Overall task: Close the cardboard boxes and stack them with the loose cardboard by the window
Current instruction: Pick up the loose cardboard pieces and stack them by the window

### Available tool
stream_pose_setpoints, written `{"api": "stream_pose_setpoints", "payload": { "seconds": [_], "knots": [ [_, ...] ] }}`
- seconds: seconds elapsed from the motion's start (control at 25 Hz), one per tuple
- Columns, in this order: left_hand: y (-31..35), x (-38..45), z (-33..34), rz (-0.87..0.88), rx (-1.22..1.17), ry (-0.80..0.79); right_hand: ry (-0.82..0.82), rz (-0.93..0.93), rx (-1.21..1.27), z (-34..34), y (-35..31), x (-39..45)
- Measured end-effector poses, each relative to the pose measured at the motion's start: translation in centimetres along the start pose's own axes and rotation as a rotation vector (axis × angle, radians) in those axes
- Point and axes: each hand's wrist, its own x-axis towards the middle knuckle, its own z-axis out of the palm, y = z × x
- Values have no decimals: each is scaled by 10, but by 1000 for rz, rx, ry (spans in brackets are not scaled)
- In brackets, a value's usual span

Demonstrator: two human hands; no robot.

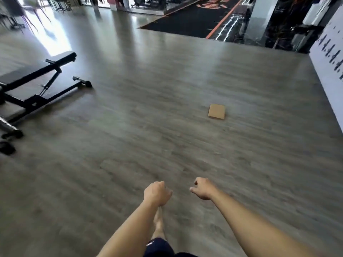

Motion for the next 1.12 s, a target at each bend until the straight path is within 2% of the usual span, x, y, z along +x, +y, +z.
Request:
{"api": "stream_pose_setpoints", "payload": {
  "seconds": [0.28, 0.44, 0.56, 0.72, 0.92, 1.12],
  "knots": [
    [1, 180, -125, 56, -31, -31, 16, 94, 9, -105, -76, 147],
    [5, 272, -191, 76, 15, -20, 36, 89, 53, -159, -120, 218],
    [17, 325, -220, 124, 99, -64, 19, 108, 43, -184, -127, 261],
    [54, 417, -271, 173, 138, -38, 28, 164, 35, -234, -119, 336],
    [109, 522, -313, 205, 247, -75, 55, 167, 43, -319, -111, 445],
    [140, 638, -382, 173, 247, -38, 41, 152, -19, -419, -119, 557]
  ]
}}
